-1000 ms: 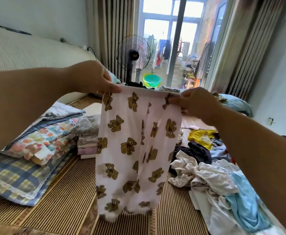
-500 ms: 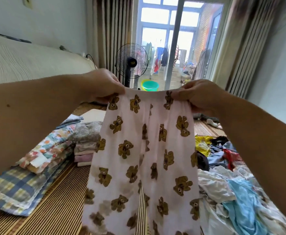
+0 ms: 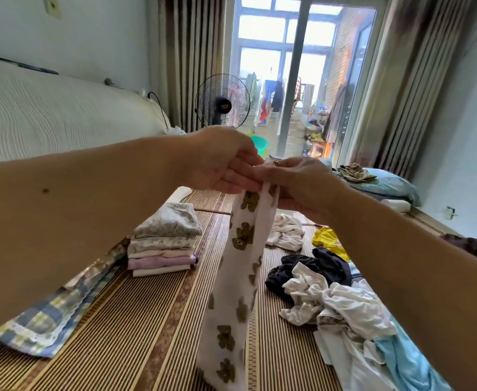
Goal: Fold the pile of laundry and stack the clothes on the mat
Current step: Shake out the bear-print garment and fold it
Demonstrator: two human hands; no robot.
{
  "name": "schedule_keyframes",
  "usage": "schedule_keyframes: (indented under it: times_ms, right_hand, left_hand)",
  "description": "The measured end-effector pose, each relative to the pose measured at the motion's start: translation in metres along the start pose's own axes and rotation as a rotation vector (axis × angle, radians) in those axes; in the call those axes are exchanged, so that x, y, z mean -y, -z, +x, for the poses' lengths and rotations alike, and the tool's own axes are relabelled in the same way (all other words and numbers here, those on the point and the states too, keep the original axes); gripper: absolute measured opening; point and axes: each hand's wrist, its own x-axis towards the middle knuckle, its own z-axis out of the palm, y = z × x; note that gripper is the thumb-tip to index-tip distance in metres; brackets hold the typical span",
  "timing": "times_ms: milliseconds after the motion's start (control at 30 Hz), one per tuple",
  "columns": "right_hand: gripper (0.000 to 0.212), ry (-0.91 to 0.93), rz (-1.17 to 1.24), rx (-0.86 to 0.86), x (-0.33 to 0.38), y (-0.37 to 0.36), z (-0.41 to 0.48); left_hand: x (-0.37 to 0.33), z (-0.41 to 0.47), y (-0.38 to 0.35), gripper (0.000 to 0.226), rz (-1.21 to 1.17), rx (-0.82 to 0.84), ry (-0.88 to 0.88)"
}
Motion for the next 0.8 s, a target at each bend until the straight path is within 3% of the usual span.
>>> schedule_keyframes:
  times_ms: [133,233,267,333,433,500,567,700,800]
  right_hand:
    - [0.003,0.036,-0.146,-0.101,-0.006,0.003,0.004]
    - [0.011,0.04,-0.085,-0.009,-0.004,0.009,0.009]
    - [0.013,0.044,-0.073,0.022,-0.002,0.012,0.011]
    - [0.014,0.055,-0.075,0.043,0.0,0.021,0.014]
    - [0.008,0.052,-0.189,-0.015,0.0,0.033,0.02]
    - [0.005,0.026,-0.378,-0.061,-0.005,0.037,0.027]
    - [0.006,-0.064,-0.505,-0.064,-0.012,0.036,0.037]
    - [0.013,-0.252,-0.446,-0.005,-0.033,0.026,0.071]
    - [0.022,-0.202,-0.401,-0.051,-0.053,0.018,0.102]
  left_hand:
    - [0.012,0.002,0.016,0.03,0.246,0.091,-0.047]
    - [0.027,0.011,0.03,0.078,0.505,0.049,-0.042]
    - [0.033,0.014,0.032,0.076,0.46,0.12,-0.026]
    - [0.044,0.021,0.036,0.037,0.275,0.28,-0.011]
    - [0.051,0.032,0.036,0.001,0.102,0.305,-0.025]
    - [0.05,0.045,0.036,0.018,0.144,0.235,-0.003]
    - [0.049,0.057,0.032,0.022,0.252,0.169,0.039]
    - [0.058,0.091,0.021,0.018,0.425,-0.007,0.119]
    - [0.071,0.12,0.02,0.019,0.475,-0.117,0.112]
